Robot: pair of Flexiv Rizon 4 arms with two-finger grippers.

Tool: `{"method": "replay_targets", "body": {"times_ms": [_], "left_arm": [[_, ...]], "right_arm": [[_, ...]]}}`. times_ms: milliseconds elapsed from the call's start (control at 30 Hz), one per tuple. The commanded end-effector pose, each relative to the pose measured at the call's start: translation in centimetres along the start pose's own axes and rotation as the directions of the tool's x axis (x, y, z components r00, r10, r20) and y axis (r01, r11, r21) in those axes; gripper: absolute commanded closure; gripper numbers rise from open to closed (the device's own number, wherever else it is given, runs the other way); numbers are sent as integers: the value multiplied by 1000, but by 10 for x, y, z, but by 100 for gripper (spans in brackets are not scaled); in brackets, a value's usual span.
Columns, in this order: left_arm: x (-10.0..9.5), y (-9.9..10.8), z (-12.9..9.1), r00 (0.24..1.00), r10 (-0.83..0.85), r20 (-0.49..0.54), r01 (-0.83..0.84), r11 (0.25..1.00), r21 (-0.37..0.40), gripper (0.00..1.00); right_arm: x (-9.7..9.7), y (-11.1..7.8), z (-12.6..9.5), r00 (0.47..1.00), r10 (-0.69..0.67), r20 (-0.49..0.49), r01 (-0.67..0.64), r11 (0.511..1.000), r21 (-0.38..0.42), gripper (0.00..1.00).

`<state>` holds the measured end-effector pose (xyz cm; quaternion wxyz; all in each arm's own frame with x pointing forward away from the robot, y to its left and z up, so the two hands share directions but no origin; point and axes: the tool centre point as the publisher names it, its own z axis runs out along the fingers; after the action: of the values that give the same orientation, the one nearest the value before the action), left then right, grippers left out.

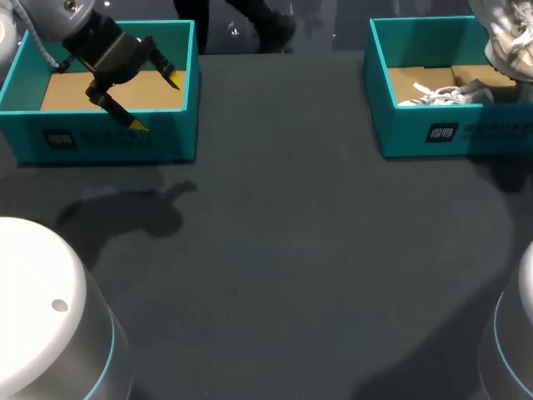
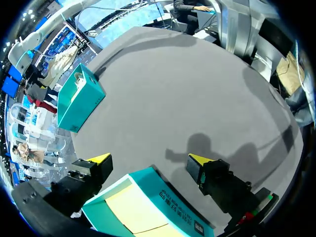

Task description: Take the shoe out of the shoebox, open the shoe tongue, remove and reinsert the insole, then place the shoe into the shoebox

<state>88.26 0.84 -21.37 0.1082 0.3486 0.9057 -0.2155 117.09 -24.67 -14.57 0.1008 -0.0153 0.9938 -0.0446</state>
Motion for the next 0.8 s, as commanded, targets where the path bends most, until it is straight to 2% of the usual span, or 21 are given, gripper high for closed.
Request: {"method": "replay_targets", "body": {"times_ms": [33, 100, 167, 233, 433, 800], "left_arm": [[0, 0, 0, 1000, 0, -1, 0, 1000, -2, 0], [0, 0, 0, 1000, 0, -1, 0, 1000, -2, 0], [0, 0, 0, 1000, 0, -1, 0, 1000, -2, 0], [0, 0, 0, 1000, 0, -1, 0, 1000, -2, 0], [0, 0, 0, 1000, 0, -1, 0, 1000, -2, 0], [0, 0, 0, 1000, 0, -1, 0, 1000, -2, 0]], "right_arm": [[10, -18, 6, 990, 142, 13, -142, 990, -11, 100], [15, -30, 8, 958, 286, 8, -285, 958, -33, 100], [20, -43, 11, 906, 423, -1, -422, 905, -54, 100], [22, -51, 14, 864, 504, 5, -502, 861, -86, 100], [17, -64, 17, 761, 648, 14, -648, 761, -41, 100], [26, -83, 16, 565, 825, 32, -822, 566, -65, 100]]}}
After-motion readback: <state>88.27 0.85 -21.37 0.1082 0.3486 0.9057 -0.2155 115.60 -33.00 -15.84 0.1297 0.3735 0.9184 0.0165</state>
